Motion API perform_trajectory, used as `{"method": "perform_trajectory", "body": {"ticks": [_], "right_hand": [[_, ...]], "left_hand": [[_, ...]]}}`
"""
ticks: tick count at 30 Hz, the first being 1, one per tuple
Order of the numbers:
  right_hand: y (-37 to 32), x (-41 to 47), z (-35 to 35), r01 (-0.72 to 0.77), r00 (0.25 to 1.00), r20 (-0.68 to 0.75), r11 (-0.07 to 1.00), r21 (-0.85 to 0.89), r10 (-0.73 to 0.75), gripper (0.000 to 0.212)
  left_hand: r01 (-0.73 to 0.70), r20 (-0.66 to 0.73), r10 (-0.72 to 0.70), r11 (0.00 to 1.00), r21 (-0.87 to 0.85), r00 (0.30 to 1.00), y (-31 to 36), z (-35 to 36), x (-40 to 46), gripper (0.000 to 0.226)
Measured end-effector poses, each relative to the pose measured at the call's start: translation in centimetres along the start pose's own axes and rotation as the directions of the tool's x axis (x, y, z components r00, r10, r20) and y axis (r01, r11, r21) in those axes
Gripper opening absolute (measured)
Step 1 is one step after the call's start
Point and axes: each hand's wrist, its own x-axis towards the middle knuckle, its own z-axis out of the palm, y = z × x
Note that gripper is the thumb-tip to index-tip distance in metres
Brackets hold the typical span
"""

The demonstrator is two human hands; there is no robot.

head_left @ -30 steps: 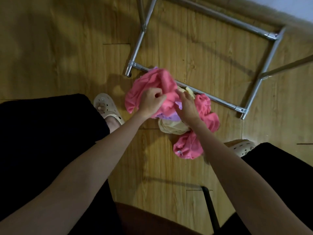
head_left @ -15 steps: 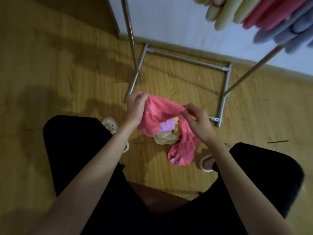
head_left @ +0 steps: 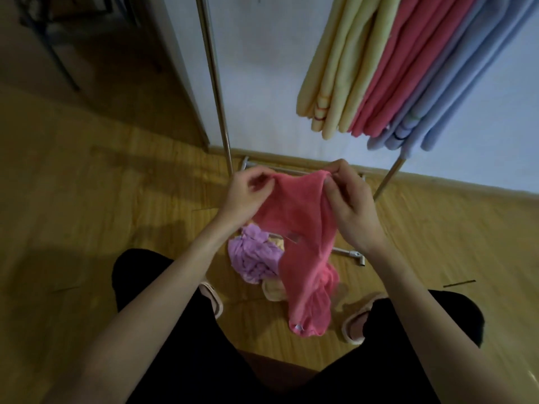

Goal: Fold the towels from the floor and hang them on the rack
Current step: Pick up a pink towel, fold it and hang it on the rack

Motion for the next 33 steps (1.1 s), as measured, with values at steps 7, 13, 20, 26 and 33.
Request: {"method": "perform_trajectory", "body": {"ticks": [7,13,20,26,33], "right_hand": [[-2.8,1.1,-1.4,-0.002,0.999,-0.054,0.995,0.099,0.007,0.014],[-3.6,1.3,-2.9,-0.144,0.976,-0.106,0.933,0.331,0.188,0.012],[-3.7,0.9,-2.7,-0.169,0.962,-0.142,0.915,0.367,0.234,0.023],[-3.4,0.4,-2.0,-0.199,0.954,-0.137,0.907,0.372,0.266,0.012],[-2.5,0.8,-1.3,-0.202,0.966,-0.104,0.939,0.276,0.238,0.017]], "left_hand": [[-0.063,0.133,0.056,0.997,0.048,0.990,0.3,0.4,-1.5,0.033],[-0.106,0.330,0.060,0.987,0.123,0.942,0.0,1.5,-4.9,0.037],[-0.236,0.464,0.157,0.965,0.117,0.872,1.1,2.4,-7.4,0.053],[-0.231,0.337,0.185,0.968,0.102,0.923,1.4,1.5,-7.8,0.032],[-0.293,0.079,0.290,0.956,0.032,0.954,4.8,-1.3,-6.2,0.039]]}}
